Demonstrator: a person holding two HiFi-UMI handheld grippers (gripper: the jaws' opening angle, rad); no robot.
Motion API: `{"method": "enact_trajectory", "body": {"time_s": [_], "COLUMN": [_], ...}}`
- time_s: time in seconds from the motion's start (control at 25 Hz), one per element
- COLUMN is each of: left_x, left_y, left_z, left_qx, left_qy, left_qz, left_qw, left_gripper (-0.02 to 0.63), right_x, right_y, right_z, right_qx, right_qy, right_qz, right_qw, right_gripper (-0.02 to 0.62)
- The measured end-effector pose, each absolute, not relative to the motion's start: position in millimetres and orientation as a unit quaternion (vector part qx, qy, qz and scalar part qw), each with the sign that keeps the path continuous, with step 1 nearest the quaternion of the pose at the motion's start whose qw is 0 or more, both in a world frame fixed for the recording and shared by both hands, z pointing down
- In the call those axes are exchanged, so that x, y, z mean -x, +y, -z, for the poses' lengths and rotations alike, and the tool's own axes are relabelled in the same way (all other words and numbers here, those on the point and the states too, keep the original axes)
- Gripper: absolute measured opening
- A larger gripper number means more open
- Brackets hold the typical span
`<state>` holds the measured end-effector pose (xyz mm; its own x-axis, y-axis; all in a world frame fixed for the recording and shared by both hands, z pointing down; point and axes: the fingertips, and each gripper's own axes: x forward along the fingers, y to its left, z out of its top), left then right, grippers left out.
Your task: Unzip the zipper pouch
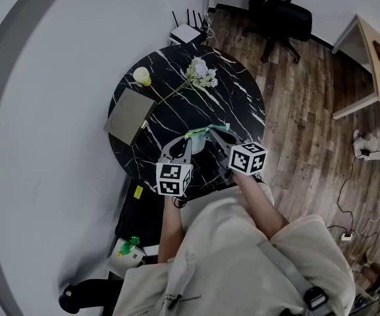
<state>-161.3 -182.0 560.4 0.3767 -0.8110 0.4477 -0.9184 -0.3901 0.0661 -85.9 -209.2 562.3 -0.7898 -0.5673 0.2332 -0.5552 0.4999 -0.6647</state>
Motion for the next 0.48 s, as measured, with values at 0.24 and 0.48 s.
{"method": "enact_trajectory", "body": {"time_s": [0.24, 0.48], "left_x": [166.3, 161.6], "left_y": [-181.0, -180.8], "left_z": [-563.8, -559.6], "left_qx": [-0.812, -0.814], "left_qy": [-0.534, -0.533], "left_qz": [-0.181, -0.184], "left_qw": [0.151, 0.141], "left_gripper": [0.035, 0.035], "right_x": [83.3, 74.0], "right_y": [-211.9, -216.6], "right_z": [-563.2, -561.6], "right_qx": [0.328, 0.338], "right_qy": [0.869, 0.868], "right_qz": [0.370, 0.364], "right_qw": [-0.002, 0.000], "right_gripper": [0.012, 0.012]}}
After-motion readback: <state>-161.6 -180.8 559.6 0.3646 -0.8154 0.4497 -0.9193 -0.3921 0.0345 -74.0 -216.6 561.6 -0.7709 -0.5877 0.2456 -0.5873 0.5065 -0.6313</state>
